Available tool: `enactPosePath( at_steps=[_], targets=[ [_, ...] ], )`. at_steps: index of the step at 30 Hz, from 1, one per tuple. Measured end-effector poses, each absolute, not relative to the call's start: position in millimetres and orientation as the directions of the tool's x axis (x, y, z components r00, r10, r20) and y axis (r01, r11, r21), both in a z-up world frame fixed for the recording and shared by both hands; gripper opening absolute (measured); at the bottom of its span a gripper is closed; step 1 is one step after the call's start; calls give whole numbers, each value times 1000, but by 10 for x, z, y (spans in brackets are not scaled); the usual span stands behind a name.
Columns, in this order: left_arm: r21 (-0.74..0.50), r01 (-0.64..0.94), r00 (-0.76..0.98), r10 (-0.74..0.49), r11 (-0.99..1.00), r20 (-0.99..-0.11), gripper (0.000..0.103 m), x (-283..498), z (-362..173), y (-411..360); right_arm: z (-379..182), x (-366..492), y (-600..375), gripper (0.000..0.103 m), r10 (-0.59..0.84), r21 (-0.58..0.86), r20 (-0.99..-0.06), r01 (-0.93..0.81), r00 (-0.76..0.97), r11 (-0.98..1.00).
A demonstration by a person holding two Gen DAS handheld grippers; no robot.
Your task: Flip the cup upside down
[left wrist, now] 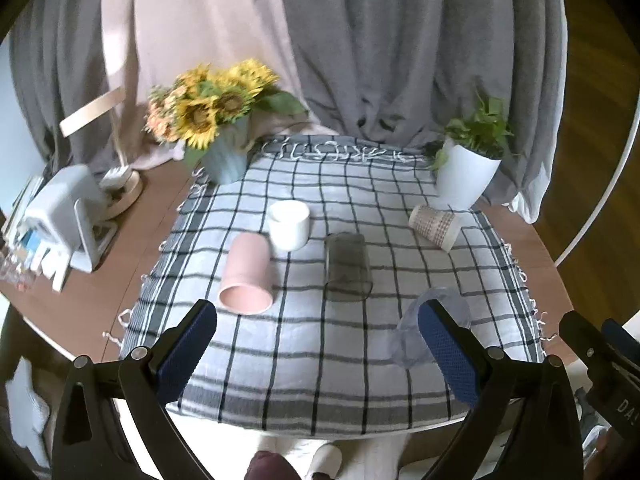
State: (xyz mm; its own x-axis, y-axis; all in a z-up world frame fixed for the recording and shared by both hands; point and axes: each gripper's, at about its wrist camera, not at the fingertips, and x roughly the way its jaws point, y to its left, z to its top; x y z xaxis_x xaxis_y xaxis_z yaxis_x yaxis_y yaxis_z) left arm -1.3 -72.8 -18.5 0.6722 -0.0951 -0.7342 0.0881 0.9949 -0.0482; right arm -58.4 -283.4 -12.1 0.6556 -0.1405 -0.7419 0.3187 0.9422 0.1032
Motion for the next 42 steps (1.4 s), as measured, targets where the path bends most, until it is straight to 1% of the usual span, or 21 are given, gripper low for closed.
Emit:
enactPosePath(
  at_steps=[7, 10, 20, 24, 33, 42],
  targets=[
    [-32, 71, 653, -71, 997, -754, 103, -155, -245, -631, -154, -640, -2706, 94, -116, 94, -748, 277, 654, 956],
    [-13, 62, 662, -51, 998, -748, 103, -200, -228, -602, -169, -652, -2653, 94, -104, 90, -751, 258, 652, 962],
    [-7, 61, 682, -46, 998, -730, 103, -298, -145, -506, -112, -692, -2491, 94, -96, 74, -736, 221, 670, 973],
    [14, 64, 695, -34, 998, -718, 103, -336, -112, -501, -94, -715, -2454, 94, -96, 72, -729, 216, 677, 974],
    [23, 52, 710, -20, 998, -704, 103, -383, -71, -451, -65, -708, -2374, 94, -88, 66, -725, 196, 683, 978],
    [12, 55, 720, -31, 998, -693, 103, -395, -20, -433, -41, -700, -2316, 94, -89, 60, -721, 190, 687, 980]
  ],
)
